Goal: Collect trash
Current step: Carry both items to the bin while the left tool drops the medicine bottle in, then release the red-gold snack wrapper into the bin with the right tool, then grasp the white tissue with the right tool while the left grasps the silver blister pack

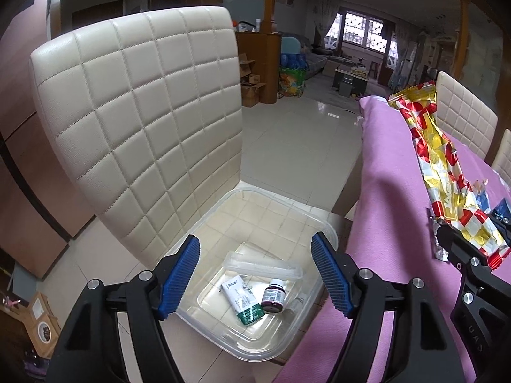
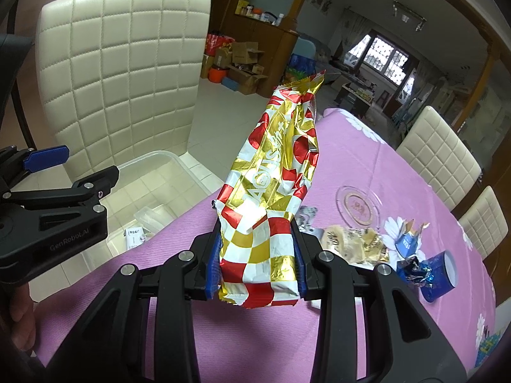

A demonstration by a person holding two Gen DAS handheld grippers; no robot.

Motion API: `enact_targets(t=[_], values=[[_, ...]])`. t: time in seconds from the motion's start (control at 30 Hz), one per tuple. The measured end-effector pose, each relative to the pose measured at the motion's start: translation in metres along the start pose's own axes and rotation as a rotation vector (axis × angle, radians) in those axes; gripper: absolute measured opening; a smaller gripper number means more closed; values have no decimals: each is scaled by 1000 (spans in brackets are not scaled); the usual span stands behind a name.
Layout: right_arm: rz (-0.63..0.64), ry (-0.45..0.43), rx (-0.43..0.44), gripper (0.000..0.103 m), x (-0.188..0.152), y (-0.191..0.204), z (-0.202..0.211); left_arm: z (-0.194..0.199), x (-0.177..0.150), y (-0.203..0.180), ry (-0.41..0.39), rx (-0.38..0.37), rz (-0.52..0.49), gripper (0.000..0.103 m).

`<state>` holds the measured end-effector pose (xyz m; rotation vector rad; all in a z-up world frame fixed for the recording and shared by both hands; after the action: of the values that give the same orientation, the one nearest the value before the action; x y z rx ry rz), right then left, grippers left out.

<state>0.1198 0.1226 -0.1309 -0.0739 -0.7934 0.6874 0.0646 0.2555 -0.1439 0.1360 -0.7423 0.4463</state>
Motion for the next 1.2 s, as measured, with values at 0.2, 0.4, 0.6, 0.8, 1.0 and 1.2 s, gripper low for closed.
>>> enact_targets(t=[0.2, 0.4, 0.6, 0.8, 1.0, 1.2], values=[[35, -4, 16, 40, 5, 14, -2, 1, -2, 12, 0, 22, 18, 71], [73, -26, 18, 57, 8, 26, 1, 4, -7, 28, 4, 53, 52, 71], [99, -67, -20, 76, 6, 29, 10, 5, -8, 29, 8, 52, 56, 71], [55, -57, -30, 76, 2, 15, 12, 10, -8, 10, 0, 31, 10, 71], [-12, -43, -43, 76, -11, -7, 15, 18, -9, -9, -6, -7, -28, 71], [-108, -31, -56, 76, -29, -41, 23, 33, -12, -40, -6, -78, -82, 78]])
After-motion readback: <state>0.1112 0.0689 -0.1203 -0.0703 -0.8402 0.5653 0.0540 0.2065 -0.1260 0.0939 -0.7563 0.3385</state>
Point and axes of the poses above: each gripper's, at about its wrist camera, not at the fingertips, and z roughly against the way its jaws point, y to its left, x to its top, the point moved 4 cm from there along -z, roughly the way its jaws point, and after that the axes turned 2 degrees about y, right-handed, at the moved point
